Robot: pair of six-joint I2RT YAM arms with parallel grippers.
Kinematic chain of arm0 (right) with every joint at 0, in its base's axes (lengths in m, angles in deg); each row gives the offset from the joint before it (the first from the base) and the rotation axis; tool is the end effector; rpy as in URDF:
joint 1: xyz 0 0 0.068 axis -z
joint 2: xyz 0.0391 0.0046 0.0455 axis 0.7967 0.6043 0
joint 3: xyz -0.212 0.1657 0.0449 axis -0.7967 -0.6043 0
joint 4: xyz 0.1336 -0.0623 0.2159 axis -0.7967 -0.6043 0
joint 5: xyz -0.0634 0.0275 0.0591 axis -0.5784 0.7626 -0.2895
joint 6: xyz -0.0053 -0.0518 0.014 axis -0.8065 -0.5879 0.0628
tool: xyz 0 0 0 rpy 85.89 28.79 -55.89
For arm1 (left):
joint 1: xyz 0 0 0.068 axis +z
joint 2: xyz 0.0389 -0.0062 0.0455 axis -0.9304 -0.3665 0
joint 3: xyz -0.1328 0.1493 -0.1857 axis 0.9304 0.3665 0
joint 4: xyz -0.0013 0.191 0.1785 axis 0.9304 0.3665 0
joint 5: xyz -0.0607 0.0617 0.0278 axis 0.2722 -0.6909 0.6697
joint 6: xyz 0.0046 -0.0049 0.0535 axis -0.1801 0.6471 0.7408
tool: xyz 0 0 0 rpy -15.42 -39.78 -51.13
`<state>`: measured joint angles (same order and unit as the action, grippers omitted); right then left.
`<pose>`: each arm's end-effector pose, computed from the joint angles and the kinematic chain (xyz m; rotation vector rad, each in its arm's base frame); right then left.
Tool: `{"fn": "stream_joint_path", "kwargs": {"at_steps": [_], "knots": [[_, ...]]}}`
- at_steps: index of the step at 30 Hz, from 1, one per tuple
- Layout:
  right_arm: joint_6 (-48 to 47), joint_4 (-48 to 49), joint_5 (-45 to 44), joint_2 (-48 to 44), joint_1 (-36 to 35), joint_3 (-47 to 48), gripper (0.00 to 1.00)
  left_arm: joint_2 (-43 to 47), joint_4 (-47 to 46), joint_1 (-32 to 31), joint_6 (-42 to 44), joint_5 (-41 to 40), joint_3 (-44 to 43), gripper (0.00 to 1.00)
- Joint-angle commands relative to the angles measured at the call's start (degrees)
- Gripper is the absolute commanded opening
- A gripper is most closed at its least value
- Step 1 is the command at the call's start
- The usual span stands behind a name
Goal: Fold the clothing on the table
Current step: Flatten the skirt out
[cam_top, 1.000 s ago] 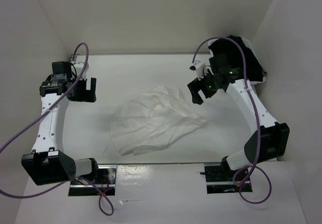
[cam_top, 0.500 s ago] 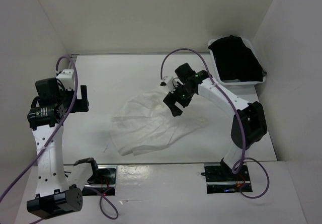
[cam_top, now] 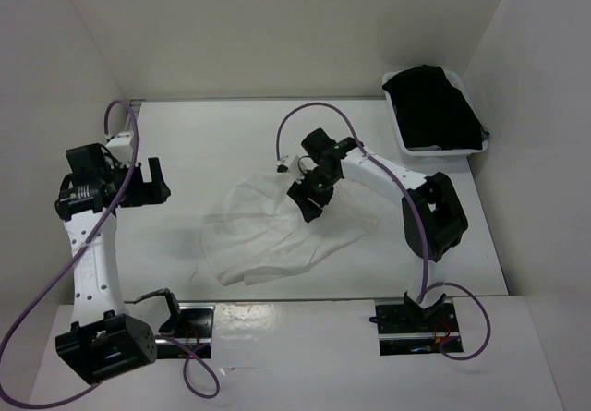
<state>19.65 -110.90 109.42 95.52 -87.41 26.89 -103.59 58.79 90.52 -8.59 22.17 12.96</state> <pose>0.2966 0.2217 0.2235 -1.4949 2.3816 0.6066 0.1909 0.0652 0.3452 -0.1873 2.2760 -0.1273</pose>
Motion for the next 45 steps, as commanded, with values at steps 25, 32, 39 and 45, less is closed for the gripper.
{"fn": "stream_joint_path", "kwargs": {"at_steps": [25,32,39,45], "knots": [[-3.0,-6.4,0.2,-5.4,-10.3,31.4,0.0,1.7,-3.6,1.4,2.6,6.9,2.4,1.0],[-3.8,-5.3,-3.0,-4.3,-23.2,19.4,0.99,1.7,-3.6,2.0,2.6,6.9,2.4,1.0],[-2.5,-0.7,-7.9,-10.2,-7.5,16.0,0.99,3.1,-3.6,2.0,3.6,8.6,2.4,1.0],[-1.8,4.7,-15.2,-19.3,1.7,-1.9,0.99,3.8,-2.2,0.6,6.7,11.9,2.4,1.0]]}}
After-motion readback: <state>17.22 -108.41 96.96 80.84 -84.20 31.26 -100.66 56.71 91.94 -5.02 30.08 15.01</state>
